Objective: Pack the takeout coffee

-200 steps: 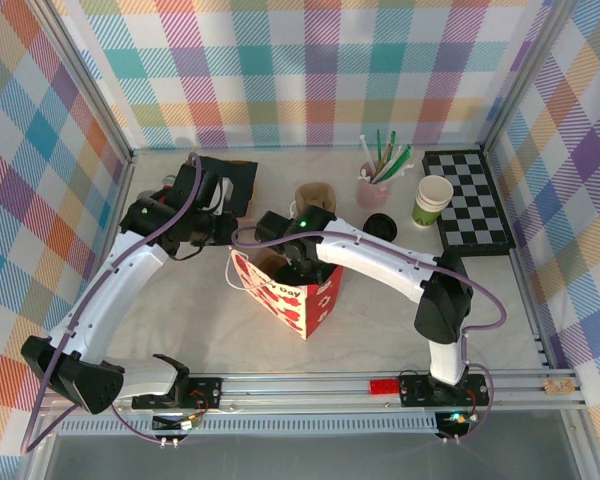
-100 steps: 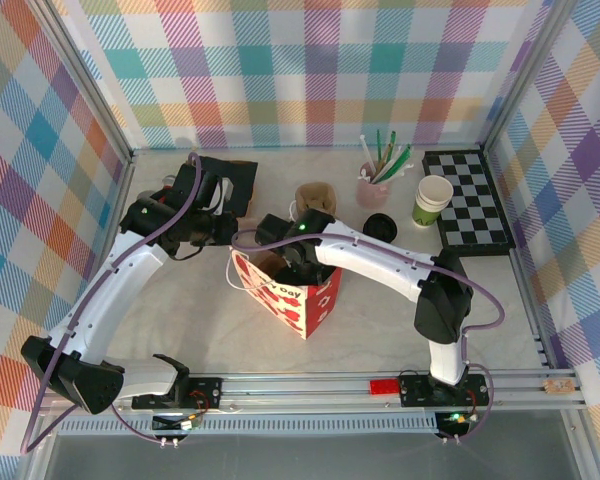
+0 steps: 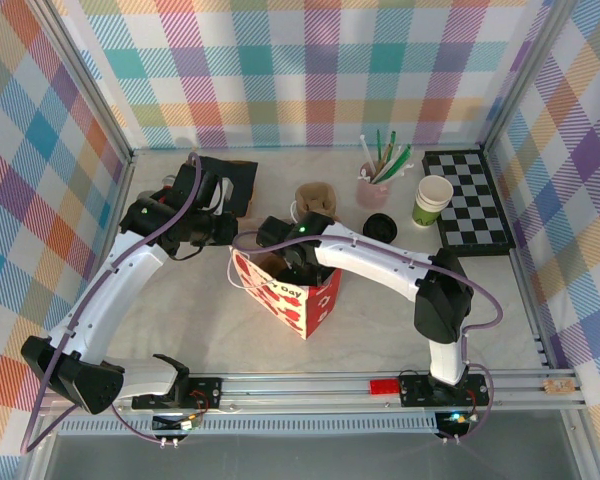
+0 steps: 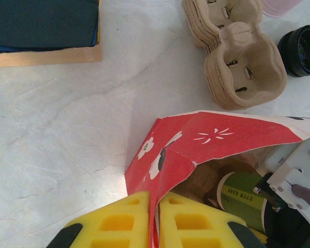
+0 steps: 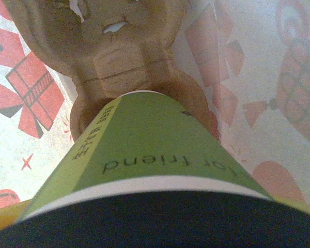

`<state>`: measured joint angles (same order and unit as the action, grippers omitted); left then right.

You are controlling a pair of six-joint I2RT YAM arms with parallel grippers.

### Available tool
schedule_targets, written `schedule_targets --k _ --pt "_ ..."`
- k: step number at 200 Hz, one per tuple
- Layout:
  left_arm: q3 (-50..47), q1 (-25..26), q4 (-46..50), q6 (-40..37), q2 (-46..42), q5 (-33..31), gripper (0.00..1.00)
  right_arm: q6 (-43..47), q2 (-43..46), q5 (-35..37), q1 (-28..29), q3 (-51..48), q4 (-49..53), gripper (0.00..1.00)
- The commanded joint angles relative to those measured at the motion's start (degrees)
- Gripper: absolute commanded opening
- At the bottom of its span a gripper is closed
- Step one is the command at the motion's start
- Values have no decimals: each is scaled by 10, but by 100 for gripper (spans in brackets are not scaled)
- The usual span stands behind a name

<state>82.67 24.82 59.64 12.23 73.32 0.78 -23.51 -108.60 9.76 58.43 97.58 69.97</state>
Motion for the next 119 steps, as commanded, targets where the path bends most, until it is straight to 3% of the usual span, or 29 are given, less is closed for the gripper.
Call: schedule_targets --k 1,119 --pt "16 -7 -7 3 -6 -6 13 -2 2 -4 -5 -8 1 43" --pt "13 -7 -7 4 -10 -7 13 -5 1 -2 -9 -32 -24 42"
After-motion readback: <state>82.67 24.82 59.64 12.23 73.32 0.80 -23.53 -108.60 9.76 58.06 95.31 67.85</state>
